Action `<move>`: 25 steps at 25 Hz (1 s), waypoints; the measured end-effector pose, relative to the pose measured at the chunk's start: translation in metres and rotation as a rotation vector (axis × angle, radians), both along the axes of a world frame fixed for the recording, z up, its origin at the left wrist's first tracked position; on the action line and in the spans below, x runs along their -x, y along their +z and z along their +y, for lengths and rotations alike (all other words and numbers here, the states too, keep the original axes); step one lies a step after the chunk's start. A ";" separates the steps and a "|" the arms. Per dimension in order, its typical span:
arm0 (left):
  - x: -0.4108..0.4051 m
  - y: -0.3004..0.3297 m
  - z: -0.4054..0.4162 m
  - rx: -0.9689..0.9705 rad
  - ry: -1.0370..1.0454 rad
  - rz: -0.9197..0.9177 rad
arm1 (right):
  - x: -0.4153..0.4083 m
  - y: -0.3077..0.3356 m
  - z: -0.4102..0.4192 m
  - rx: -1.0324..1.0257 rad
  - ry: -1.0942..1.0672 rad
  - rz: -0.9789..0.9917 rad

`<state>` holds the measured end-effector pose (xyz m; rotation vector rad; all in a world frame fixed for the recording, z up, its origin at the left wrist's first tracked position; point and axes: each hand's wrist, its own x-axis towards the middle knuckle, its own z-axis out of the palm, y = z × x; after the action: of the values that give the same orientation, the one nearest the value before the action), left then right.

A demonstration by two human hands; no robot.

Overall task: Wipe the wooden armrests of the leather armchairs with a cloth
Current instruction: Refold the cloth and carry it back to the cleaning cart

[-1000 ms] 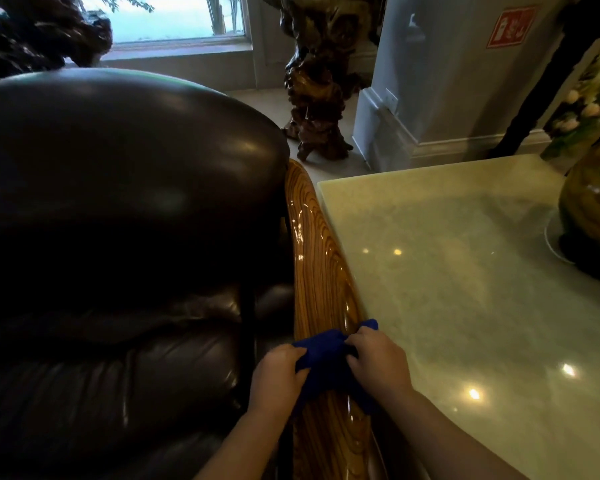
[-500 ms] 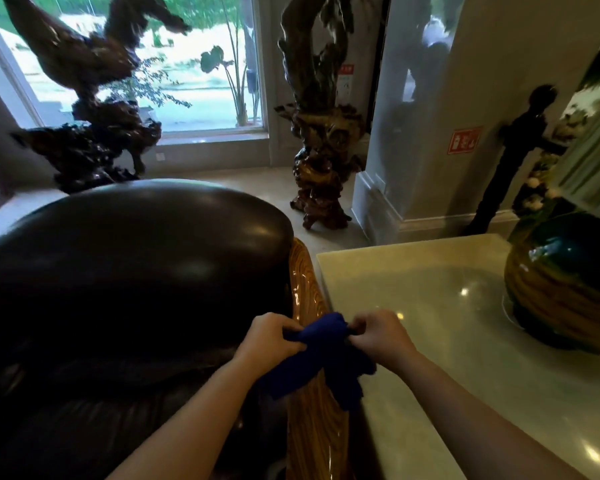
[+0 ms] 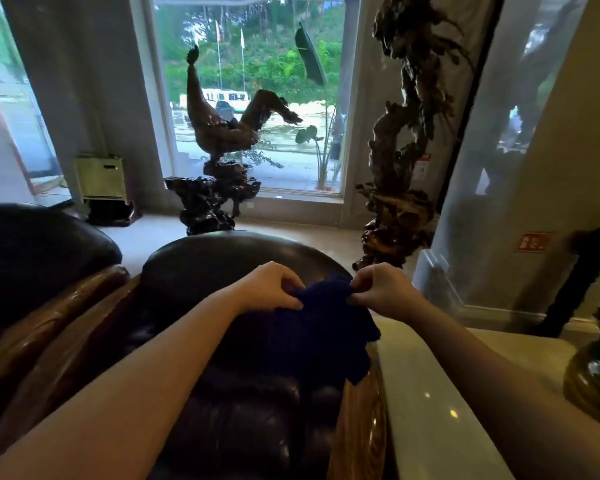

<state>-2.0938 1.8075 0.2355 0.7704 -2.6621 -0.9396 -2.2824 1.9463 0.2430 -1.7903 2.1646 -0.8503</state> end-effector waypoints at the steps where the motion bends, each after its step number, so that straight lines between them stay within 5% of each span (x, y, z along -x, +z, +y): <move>1: -0.021 0.007 -0.001 0.009 0.031 0.006 | -0.016 0.006 -0.008 -0.001 0.033 0.003; 8: -0.197 0.036 -0.012 0.042 0.281 0.045 | -0.165 0.035 -0.076 0.014 0.272 -0.018; 19: -0.588 0.030 0.003 -0.007 0.778 0.044 | -0.549 0.024 -0.182 0.067 0.705 -0.025; 25: -0.737 0.014 0.011 -0.061 1.030 0.021 | -0.721 -0.001 -0.232 -0.012 0.966 -0.054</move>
<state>-1.3568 1.8186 0.2492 1.8298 -1.7608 -0.6901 -1.5612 1.7138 0.2421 -2.3716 0.9989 -0.5961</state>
